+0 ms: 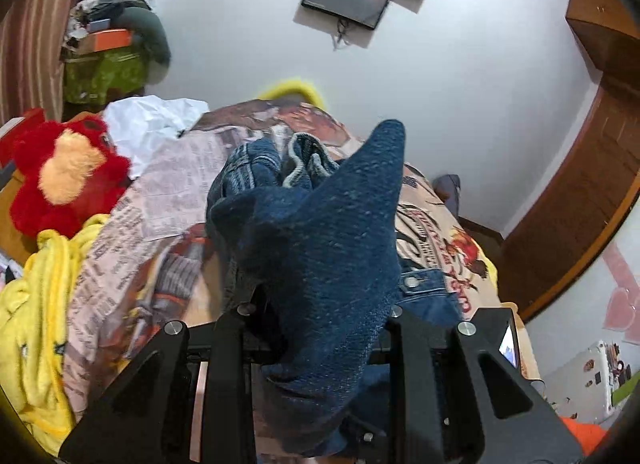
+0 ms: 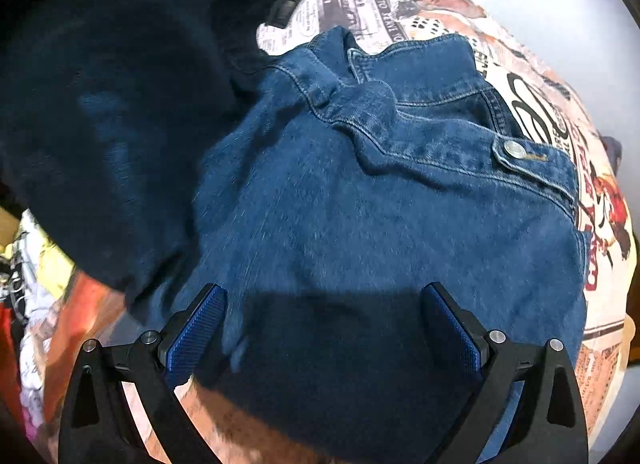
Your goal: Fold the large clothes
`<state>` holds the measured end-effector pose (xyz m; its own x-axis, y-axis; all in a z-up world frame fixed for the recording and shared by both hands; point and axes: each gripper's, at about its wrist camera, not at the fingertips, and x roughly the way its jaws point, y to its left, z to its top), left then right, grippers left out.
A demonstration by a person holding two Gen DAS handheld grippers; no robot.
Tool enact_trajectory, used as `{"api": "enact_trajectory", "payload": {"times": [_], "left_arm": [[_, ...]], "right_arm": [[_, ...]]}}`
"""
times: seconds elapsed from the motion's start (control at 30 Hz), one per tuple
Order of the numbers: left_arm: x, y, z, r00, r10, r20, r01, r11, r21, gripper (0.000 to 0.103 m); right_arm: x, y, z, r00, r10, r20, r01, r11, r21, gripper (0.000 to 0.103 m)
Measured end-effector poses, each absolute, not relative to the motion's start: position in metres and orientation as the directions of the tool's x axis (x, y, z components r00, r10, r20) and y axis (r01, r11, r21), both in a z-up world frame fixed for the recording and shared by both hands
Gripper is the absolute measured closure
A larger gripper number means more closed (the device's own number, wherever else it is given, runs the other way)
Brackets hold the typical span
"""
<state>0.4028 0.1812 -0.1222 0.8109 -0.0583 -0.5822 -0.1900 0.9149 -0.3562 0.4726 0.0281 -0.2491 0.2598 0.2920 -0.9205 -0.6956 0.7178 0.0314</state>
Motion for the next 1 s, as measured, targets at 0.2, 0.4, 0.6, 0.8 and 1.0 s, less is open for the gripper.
{"api": "enact_trajectory", "payload": {"times": [0.2, 0.4, 0.6, 0.8, 1.0], "left_arm": [[0.433, 0.136, -0.106, 0.817, -0.123, -0.563, -0.106, 0.928, -0.357, 0.077], [0.452, 0.046, -0.104, 0.794, -0.192, -0.576, 0.069, 0.971, -0.228, 0.077], [0.453, -0.018, -0.150, 0.673, -0.252, -0.696, 0.224, 0.965, -0.133, 0.077], [0.438, -0.044, -0.198, 0.571, -0.258, -0.780, 0.314, 0.946, -0.083, 0.077], [0.413, -0.051, -0.201, 0.562, -0.255, -0.787, 0.336, 0.940, -0.065, 0.064]], "right_arm": [[0.481, -0.040, -0.212, 0.327, 0.287, -0.901, -0.605, 0.795, 0.034, 0.004], [0.485, -0.137, -0.170, 0.403, 0.250, -0.880, -0.438, 0.897, 0.055, 0.004], [0.471, -0.207, -0.147, 0.430, 0.240, -0.870, -0.309, 0.945, 0.108, 0.004], [0.449, -0.239, -0.148, 0.424, 0.225, -0.877, -0.254, 0.959, 0.123, 0.004], [0.441, -0.246, -0.155, 0.416, 0.253, -0.873, -0.248, 0.956, 0.159, 0.004]]}}
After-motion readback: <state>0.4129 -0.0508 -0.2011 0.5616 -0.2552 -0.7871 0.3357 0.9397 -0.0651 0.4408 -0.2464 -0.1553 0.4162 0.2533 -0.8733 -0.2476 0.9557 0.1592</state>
